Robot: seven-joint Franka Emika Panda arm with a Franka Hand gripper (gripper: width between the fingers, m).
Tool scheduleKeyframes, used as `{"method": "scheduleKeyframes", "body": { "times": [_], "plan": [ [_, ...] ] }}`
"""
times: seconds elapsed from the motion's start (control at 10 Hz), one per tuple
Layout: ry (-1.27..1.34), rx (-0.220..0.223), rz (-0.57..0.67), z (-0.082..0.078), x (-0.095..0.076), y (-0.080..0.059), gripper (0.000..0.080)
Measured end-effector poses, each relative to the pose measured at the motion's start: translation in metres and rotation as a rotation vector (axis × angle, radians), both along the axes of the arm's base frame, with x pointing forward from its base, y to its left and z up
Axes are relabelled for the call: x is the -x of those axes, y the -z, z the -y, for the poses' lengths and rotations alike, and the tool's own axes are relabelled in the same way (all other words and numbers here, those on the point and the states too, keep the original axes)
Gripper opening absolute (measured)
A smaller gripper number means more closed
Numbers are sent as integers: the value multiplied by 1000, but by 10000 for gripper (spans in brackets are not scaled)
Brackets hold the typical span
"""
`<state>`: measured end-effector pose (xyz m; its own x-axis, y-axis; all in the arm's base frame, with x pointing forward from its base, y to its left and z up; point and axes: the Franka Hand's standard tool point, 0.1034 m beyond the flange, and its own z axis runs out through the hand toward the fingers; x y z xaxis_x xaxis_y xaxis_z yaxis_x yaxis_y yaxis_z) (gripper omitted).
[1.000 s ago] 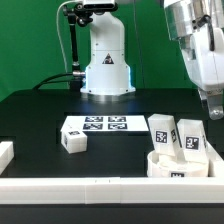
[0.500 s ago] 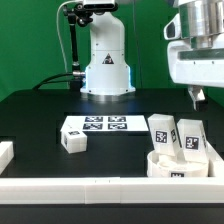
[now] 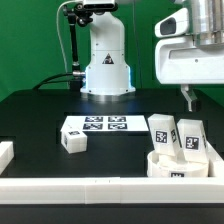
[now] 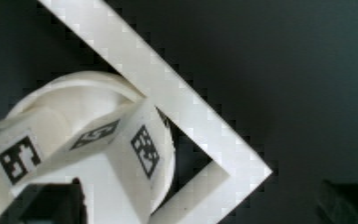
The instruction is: Assemble stool
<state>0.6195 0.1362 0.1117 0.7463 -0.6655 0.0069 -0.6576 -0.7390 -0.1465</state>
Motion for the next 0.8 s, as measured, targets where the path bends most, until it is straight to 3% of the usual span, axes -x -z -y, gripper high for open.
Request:
{"method": "scheduleKeyframes", "body": {
  "times": [0.8],
  "plan": [
    [-854,136,105,9,0,5,649]
  ]
}}
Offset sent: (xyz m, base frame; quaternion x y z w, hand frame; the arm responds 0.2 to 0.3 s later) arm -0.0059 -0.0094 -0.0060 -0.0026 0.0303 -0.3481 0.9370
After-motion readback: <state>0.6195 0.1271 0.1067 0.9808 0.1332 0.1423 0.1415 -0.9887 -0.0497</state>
